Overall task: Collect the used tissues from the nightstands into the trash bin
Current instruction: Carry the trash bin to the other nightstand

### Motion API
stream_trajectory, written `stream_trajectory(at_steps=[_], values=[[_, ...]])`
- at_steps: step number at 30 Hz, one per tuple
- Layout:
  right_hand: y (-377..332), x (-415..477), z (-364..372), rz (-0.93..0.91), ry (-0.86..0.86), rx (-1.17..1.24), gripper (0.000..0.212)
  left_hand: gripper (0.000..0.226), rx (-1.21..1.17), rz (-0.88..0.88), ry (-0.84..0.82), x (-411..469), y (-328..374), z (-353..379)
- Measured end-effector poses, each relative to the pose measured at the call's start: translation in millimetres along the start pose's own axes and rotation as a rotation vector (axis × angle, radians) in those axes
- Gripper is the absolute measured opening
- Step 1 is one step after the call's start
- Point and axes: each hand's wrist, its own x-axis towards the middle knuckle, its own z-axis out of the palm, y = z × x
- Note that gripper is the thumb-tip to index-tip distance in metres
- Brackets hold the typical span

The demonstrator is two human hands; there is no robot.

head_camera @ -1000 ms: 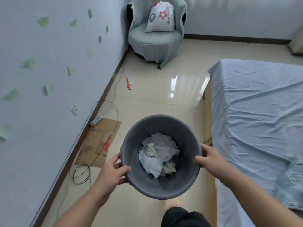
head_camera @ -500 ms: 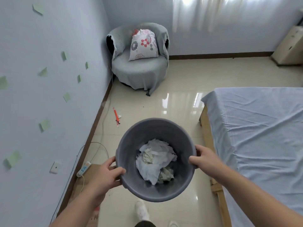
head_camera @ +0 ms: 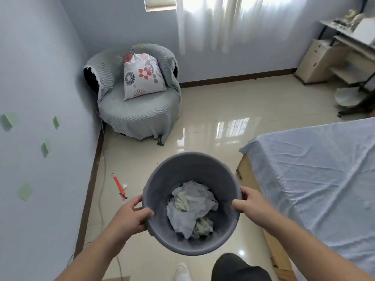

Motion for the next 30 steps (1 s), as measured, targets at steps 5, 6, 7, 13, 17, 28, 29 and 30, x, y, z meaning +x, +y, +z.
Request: stream_trajectory(at_steps=[5,6,7,13,17,28,29,30], values=[[-33.6,82.8,-38.1,-0.005,0.143,0.051,0.024,0.048,0.038,0.058,-0.076,93.2,89.7,5.4],[-37.0,102.2,-44.6,-0.004,0.154,0.055,0.025,0.049,0.043,0.051,-0.083,112.5,104.1,9.3],[-40.0,123.1,-50.5,0.000,0.160,0.059,0.026,0.050,0.046,0.043,-0.091,132.7,118.3,13.0],[-81.9,254.1,-85.0,0.043,0.102,0.099,0.026,0.050,0.055,-0.004,-0.086,234.9,203.8,17.3],[-148.2,326.3,-114.0,-0.023,0.071,0.072,0.021,0.057,0.003,0.010,-0.025,282.6,262.1,5.3],[-233.1,487.6,-197.1,0.007,0.205,0.221,0.021,0.056,0.046,0.139,-0.098,466.3,419.8,23.7],[-235.9,498.1,-206.8,0.022,0.219,0.233,0.022,0.057,0.063,0.137,-0.128,485.6,435.5,29.6],[-239.9,510.9,-220.0,0.034,0.237,0.241,0.024,0.057,0.079,0.137,-0.166,508.5,455.2,37.5]])
